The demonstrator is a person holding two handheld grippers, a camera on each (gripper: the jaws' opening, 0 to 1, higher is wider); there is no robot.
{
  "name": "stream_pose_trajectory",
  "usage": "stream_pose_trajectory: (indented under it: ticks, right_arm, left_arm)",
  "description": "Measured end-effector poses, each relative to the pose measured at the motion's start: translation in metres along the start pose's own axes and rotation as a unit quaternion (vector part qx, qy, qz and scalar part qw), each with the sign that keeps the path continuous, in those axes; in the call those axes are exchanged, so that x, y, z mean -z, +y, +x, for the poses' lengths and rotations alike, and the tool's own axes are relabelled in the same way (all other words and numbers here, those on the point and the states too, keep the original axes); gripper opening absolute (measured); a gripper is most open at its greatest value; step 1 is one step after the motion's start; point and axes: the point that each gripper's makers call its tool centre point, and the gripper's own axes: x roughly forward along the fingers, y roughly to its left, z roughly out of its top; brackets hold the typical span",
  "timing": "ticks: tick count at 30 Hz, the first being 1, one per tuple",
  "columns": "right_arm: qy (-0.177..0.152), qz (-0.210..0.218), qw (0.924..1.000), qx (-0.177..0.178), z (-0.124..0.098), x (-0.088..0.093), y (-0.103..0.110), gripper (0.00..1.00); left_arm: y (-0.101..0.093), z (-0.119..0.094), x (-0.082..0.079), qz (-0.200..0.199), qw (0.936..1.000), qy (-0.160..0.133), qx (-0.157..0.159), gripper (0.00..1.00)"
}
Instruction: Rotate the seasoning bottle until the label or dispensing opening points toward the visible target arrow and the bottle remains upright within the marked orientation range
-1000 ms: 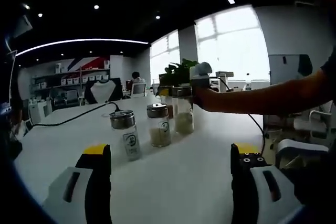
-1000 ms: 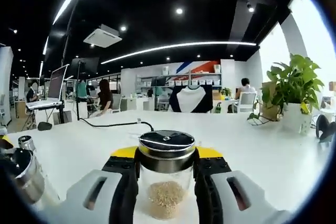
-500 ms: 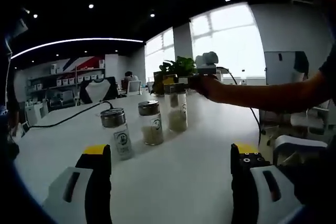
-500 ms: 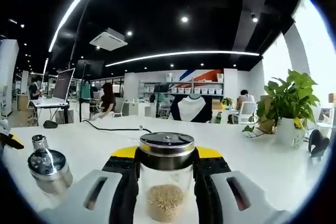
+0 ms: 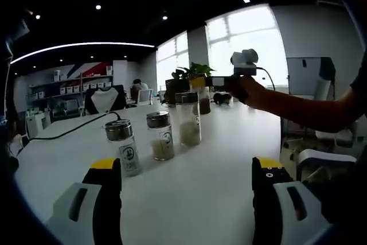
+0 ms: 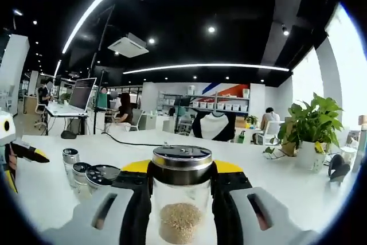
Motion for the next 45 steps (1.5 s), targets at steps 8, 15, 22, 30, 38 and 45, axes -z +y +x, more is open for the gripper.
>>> stream_pose_trajectory:
  ticks: [8,15,22,30,38,45]
  right_arm:
    - [-0.012,0.017,0.9997,-0.010,-0.021,-0.008,0.009,0.37]
    - [-0.036,0.055,0.9966,-0.050,-0.043,-0.016,0.038,0.37]
    - [-0.082,0.106,0.9813,-0.138,-0.068,-0.040,0.096,0.37]
    - [-0.078,0.112,0.9534,-0.269,-0.080,-0.039,0.171,0.37]
    - [-0.077,0.159,0.9130,-0.368,-0.085,-0.034,0.215,0.37]
    - [-0.073,0.153,0.8890,-0.425,-0.093,-0.030,0.239,0.37]
  left_arm:
    - [-0.003,0.000,-0.001,0.000,1.0000,-0.003,0.005,0.98]
    - [-0.008,0.002,-0.001,0.000,0.9999,-0.006,0.015,0.93]
    - [-0.017,0.004,-0.005,0.002,0.9996,-0.013,0.027,0.92]
    - [-0.032,0.005,-0.009,0.005,0.9980,-0.028,0.056,0.84]
    - [-0.036,-0.001,-0.024,-0.019,0.9947,-0.068,0.075,0.72]
    - [-0.052,-0.003,-0.033,-0.026,0.9889,-0.090,0.116,0.61]
